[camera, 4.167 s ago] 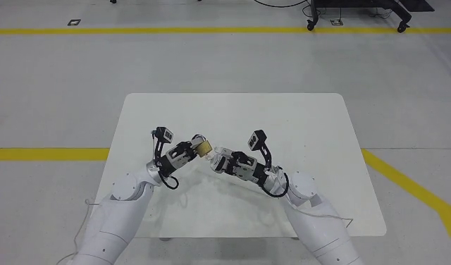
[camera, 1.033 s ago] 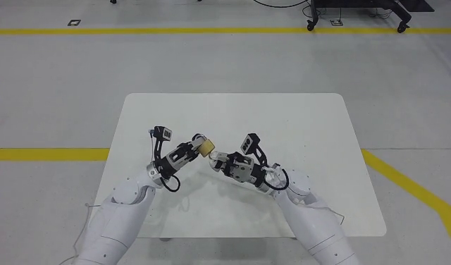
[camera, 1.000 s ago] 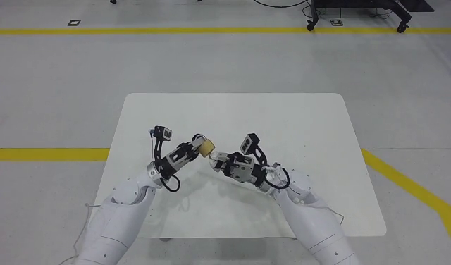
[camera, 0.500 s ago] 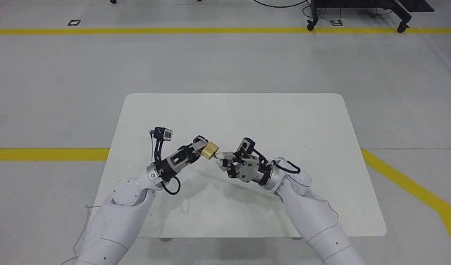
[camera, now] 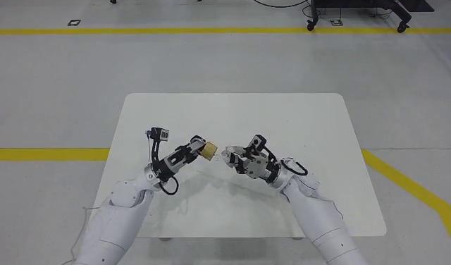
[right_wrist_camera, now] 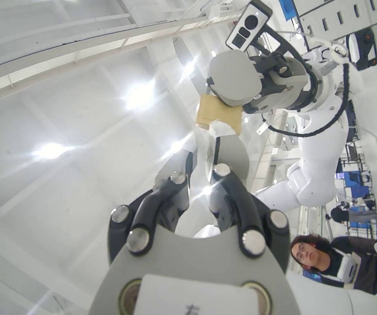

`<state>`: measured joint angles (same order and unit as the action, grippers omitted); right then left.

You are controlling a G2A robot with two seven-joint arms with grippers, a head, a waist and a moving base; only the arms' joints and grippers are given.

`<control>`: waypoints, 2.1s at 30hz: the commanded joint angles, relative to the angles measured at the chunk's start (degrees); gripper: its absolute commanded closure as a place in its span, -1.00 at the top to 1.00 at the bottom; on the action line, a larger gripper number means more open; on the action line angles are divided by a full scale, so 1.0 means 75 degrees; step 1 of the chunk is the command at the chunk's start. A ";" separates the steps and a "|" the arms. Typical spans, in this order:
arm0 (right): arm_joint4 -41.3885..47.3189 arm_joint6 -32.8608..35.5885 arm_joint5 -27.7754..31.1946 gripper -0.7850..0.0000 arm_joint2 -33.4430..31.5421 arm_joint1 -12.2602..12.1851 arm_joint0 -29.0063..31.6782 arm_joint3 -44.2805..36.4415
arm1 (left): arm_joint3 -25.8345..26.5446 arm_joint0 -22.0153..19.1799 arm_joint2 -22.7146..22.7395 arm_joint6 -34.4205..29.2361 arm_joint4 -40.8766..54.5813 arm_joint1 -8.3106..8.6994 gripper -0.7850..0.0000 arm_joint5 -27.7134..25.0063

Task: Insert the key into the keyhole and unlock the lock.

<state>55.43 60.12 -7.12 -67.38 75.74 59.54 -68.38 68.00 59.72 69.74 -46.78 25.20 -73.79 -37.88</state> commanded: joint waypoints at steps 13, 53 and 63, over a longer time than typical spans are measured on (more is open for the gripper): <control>-0.1207 -0.0822 0.1462 1.00 -0.1107 -0.0276 0.0839 -0.1113 | 0.0530 0.0131 -0.0234 0.1240 -0.3548 0.0106 -1.00 0.1210; -0.2741 -0.0964 0.2445 1.00 -0.1920 -0.0598 0.1322 -0.1567 | 0.0309 -0.0184 -0.0949 0.2844 -0.7306 0.0013 -1.00 0.3649; -0.2585 -0.0889 0.2411 1.00 -0.1807 -0.0607 0.1254 -0.1507 | 0.0077 -0.0480 -0.1406 0.2642 -0.7250 -0.0140 1.00 0.4001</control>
<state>36.15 53.51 10.91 -80.98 71.19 68.91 -79.60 68.72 56.19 59.27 -27.55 -28.96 -74.77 -8.23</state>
